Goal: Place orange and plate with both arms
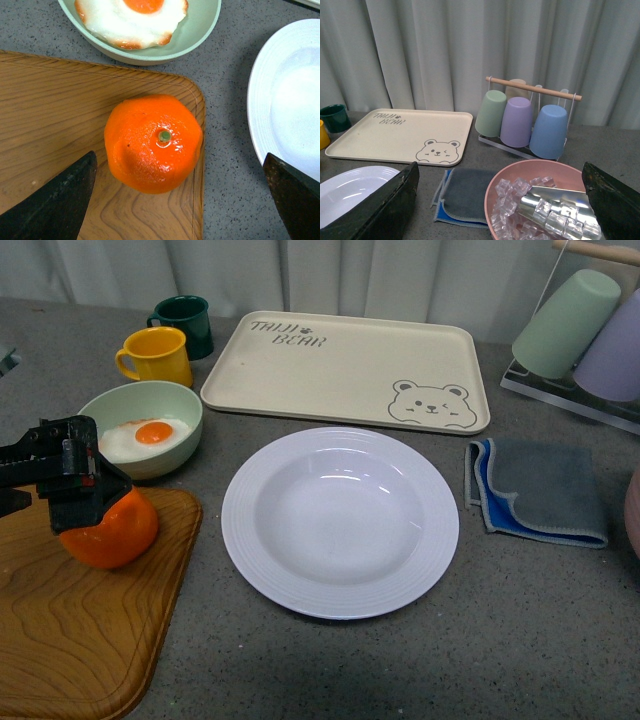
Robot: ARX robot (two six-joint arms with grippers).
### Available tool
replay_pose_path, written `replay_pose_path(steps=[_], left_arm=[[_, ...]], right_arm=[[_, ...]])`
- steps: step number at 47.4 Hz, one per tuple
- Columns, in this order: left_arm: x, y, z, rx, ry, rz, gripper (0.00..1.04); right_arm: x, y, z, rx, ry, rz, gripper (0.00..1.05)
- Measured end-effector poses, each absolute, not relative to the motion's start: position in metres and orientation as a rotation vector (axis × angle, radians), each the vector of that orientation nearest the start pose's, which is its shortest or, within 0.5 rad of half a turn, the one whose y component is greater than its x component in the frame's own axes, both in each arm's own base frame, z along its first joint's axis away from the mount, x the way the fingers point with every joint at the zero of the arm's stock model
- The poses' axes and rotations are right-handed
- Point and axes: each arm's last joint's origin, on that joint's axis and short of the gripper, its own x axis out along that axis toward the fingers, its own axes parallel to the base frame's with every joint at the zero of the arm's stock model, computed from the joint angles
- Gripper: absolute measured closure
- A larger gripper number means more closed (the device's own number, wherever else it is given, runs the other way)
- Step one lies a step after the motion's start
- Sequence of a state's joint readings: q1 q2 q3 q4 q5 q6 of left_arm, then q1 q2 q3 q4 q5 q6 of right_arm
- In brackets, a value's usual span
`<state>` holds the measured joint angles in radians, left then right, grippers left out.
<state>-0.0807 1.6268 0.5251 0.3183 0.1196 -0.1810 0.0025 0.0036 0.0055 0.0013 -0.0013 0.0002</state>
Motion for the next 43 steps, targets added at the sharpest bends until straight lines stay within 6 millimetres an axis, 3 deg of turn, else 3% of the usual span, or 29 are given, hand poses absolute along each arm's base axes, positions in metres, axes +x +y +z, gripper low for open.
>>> replay_pose_path(steps=[28,35,43], left_arm=[[0.296,-0.024,0.079,-0.113,0.895,-0.109,0.07],[0.296,-0.024,0.077,-0.111,0.901,-0.112,0.29],[0.296,-0.024,0.077,-0.110,0.901,-0.112,0.45]], right_arm=[[0.098,0.000,0.165,0.000,-0.003,0.004,0.09],[0.098,0.000,0.165,0.000,-0.003,0.004,0.09],[0.098,0.000,0.165,0.000,-0.003,0.004,0.09]])
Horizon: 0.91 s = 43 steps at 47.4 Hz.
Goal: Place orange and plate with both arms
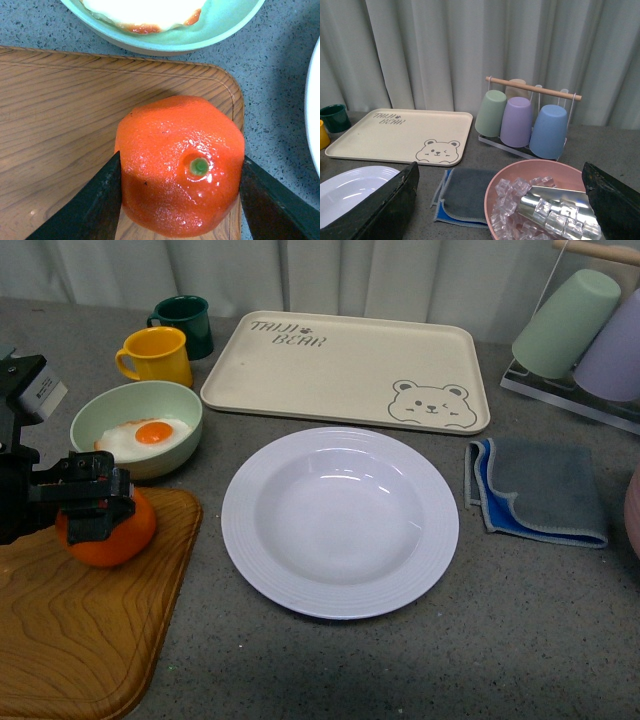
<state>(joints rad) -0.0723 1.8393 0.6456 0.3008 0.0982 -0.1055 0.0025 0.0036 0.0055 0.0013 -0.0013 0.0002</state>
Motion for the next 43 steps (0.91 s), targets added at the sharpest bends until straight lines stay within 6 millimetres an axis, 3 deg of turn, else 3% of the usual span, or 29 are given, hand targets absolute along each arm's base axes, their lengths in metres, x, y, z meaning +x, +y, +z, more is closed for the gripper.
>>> replay_pose_path(steps=[9,18,22,32,43], left_arm=[[0.293,-0.035,0.093,-0.086,0.868,-0.137,0.50],[0.292,-0.073,0.117,-0.051,0.796,-0.235,0.51],[0.296,-0.102,0.123,-0.041,0.776,-0.291,0.51],[0.305,-0.157,0.112,-0.016,0.802,-0.374,0.51],[0.312,-0.183,0.098,-0.018,0.833,-0.403,0.52]], right_arm=[[0.098,0.000,0.165,0.000,-0.003,0.004,0.09],[0.098,0.000,0.165,0.000,-0.003,0.003,0.09],[0.098,0.000,0.165,0.000,-0.003,0.004,0.09],[0.098,0.000,0.165,0.000,-0.003,0.004,0.09],[0.098,0.000,0.165,0.000,-0.003,0.003,0.09]])
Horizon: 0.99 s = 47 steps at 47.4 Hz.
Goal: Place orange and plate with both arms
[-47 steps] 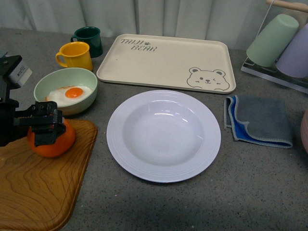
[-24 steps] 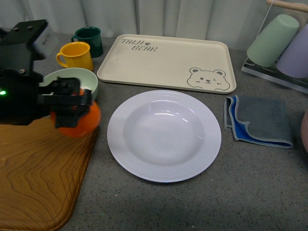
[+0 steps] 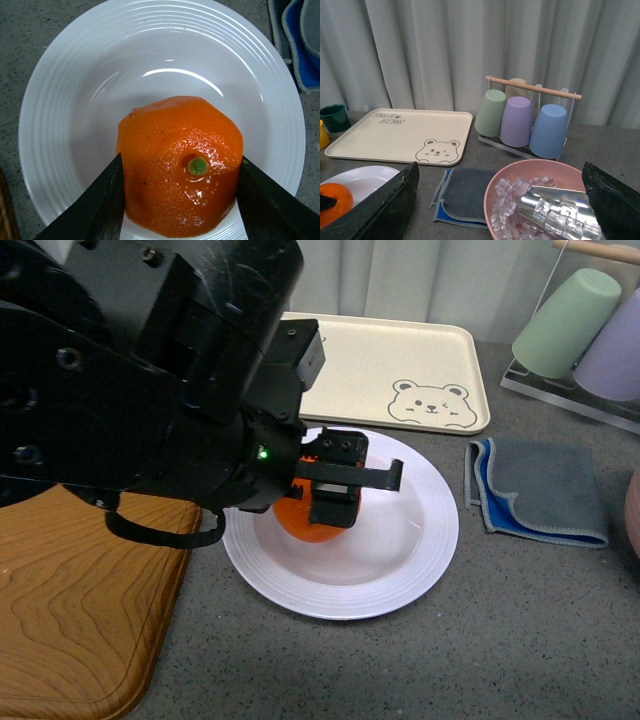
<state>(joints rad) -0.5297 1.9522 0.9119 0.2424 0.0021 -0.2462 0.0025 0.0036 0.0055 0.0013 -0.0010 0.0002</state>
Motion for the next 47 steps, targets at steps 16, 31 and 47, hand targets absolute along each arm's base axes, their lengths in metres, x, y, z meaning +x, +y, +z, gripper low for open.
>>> replay_pose_path(steps=[16,31,47], left_arm=[[0.328,-0.200,0.087,0.008,0.862,-0.385,0.51],[0.329,-0.204,0.089,0.001,0.844,-0.392,0.05],[0.296,-0.149,0.109,0.030,0.215,-0.050,0.34]], right_arm=[[0.098,0.000,0.165,0.000,-0.003,0.004,0.09],[0.098,0.000,0.165,0.000,-0.003,0.004,0.09],[0.098,0.000,0.165,0.000,-0.003,0.004,0.09]])
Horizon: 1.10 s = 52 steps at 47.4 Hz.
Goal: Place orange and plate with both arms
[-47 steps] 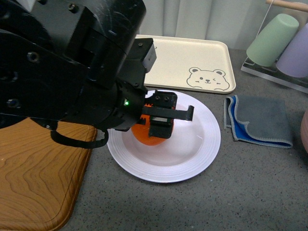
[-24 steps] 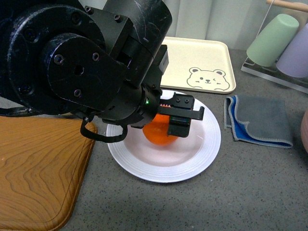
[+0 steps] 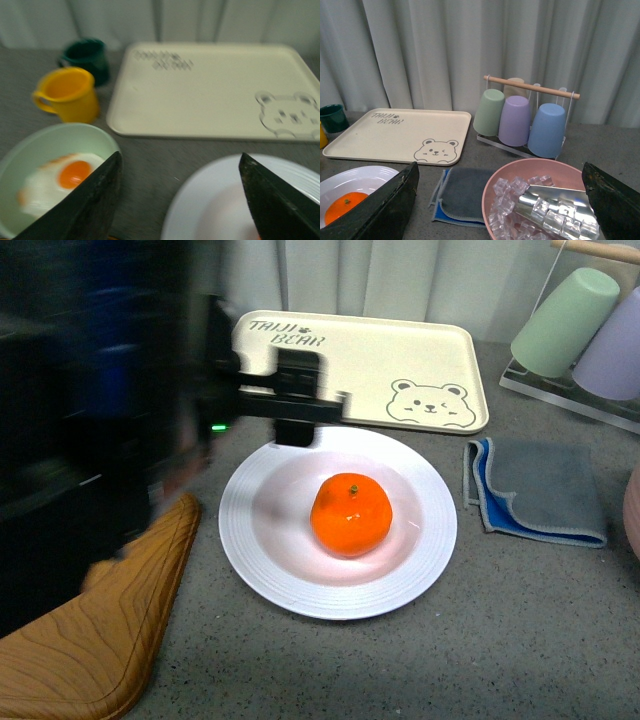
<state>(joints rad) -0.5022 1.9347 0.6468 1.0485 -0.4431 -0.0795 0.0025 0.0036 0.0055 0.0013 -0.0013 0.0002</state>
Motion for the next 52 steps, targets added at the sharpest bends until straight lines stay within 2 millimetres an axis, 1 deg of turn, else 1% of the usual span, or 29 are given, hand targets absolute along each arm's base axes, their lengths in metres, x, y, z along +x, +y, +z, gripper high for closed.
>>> replay_pose_path(steps=[1,4,5,7,11,12,14,27,29,30,32,33,36,39,40,42,45,47,49,52], left_arm=[[0.291,-0.140,0.112,0.022,0.173,-0.036,0.37],[0.273,-0.111,0.132,-0.024,0.032,-0.002,0.52],[0.267,-0.103,0.138,-0.032,0.003,0.001,0.57],[0.256,-0.091,0.144,-0.030,-0.013,-0.005,0.66],[0.234,-0.070,0.143,-0.015,0.010,-0.006,0.86],[0.231,-0.067,0.142,-0.013,0.015,-0.006,0.90],[0.222,-0.058,0.143,-0.010,0.020,-0.005,1.01],[0.192,-0.034,0.151,-0.005,0.018,-0.005,1.01],[0.188,-0.030,0.154,-0.002,0.035,-0.001,1.01],[0.185,-0.028,0.156,-0.002,0.034,-0.001,1.01],[0.179,-0.024,0.160,-0.004,0.023,-0.003,1.01],[0.176,-0.023,0.161,-0.006,0.016,-0.003,1.01],[0.170,-0.019,0.162,-0.006,0.012,-0.005,1.01],[0.163,-0.017,0.162,-0.006,0.015,-0.008,1.01],[0.161,-0.015,0.162,-0.006,0.015,-0.006,1.01],[0.158,-0.014,0.162,-0.007,0.012,-0.005,1.01],[0.154,-0.012,0.162,-0.006,0.014,-0.001,1.01],[0.152,-0.010,0.162,-0.006,0.014,-0.006,1.01],[0.150,-0.006,0.163,-0.007,0.014,-0.024,1.01],[0.147,-0.002,0.164,-0.007,0.011,-0.007,1.01]], right_arm=[[0.098,0.000,0.165,0.000,-0.003,0.003,0.09],[0.098,0.000,0.165,0.000,-0.003,0.003,0.09],[0.098,0.000,0.165,0.000,-0.003,0.003,0.09],[0.098,0.000,0.165,0.000,-0.003,0.004,0.09],[0.098,0.000,0.165,0.000,-0.003,0.005,0.09],[0.098,0.000,0.165,0.000,-0.003,0.004,0.09],[0.098,0.000,0.165,0.000,-0.003,0.004,0.09],[0.098,0.000,0.165,-0.001,-0.002,0.000,0.09],[0.098,0.000,0.164,-0.066,0.054,-0.054,0.09],[0.100,0.001,0.164,-0.127,0.086,-0.075,0.09],[0.105,0.003,0.164,-0.191,0.119,-0.062,0.09],[0.109,0.004,0.166,-0.216,0.127,-0.043,0.09],[0.120,0.009,0.175,-0.216,0.136,0.000,0.09],[0.137,0.015,0.185,-0.173,0.160,0.050,0.09],[0.146,0.018,0.188,-0.147,0.175,0.070,0.09],[0.154,0.021,0.189,-0.123,0.196,0.089,0.09],[0.170,0.028,0.186,-0.067,0.274,0.127,0.09],[0.177,0.031,0.183,-0.041,0.312,0.139,0.09],[0.186,0.035,0.177,-0.002,0.374,0.157,0.09],[0.197,0.040,0.167,0.072,0.454,0.189,0.09]])
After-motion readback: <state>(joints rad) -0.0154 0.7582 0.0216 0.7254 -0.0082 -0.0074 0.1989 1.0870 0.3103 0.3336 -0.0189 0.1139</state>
